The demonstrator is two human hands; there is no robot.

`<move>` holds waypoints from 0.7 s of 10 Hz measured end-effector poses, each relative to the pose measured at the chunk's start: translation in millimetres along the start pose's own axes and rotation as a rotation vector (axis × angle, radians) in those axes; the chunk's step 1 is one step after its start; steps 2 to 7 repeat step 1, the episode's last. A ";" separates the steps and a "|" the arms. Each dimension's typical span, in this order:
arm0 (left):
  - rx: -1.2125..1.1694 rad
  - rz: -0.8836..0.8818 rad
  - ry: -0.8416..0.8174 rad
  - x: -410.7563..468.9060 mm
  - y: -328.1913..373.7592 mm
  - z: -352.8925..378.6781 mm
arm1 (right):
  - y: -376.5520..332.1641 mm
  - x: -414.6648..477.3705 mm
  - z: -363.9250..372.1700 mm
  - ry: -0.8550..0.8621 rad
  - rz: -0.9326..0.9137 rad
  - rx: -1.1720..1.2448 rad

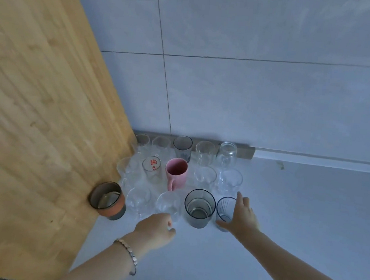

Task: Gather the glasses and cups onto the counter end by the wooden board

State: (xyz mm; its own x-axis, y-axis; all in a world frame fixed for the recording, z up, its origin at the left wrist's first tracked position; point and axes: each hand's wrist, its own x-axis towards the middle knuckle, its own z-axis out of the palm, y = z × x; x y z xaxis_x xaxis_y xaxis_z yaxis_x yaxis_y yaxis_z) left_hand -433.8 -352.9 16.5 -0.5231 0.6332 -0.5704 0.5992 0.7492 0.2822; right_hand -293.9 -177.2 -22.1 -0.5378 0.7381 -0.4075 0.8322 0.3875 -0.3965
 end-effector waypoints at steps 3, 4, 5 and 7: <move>0.054 0.062 -0.009 7.6 -1.5 -8.4 | 2.2 -5.0 7.2 -0.063 0.118 0.088; 0.054 0.062 -0.009 7.6 -1.5 -8.4 | 2.2 -5.0 7.2 -0.063 0.118 0.088; 0.054 0.062 -0.009 7.6 -1.5 -8.4 | 2.2 -5.0 7.2 -0.063 0.118 0.088; 0.054 0.062 -0.009 7.6 -1.5 -8.4 | 2.2 -5.0 7.2 -0.063 0.118 0.088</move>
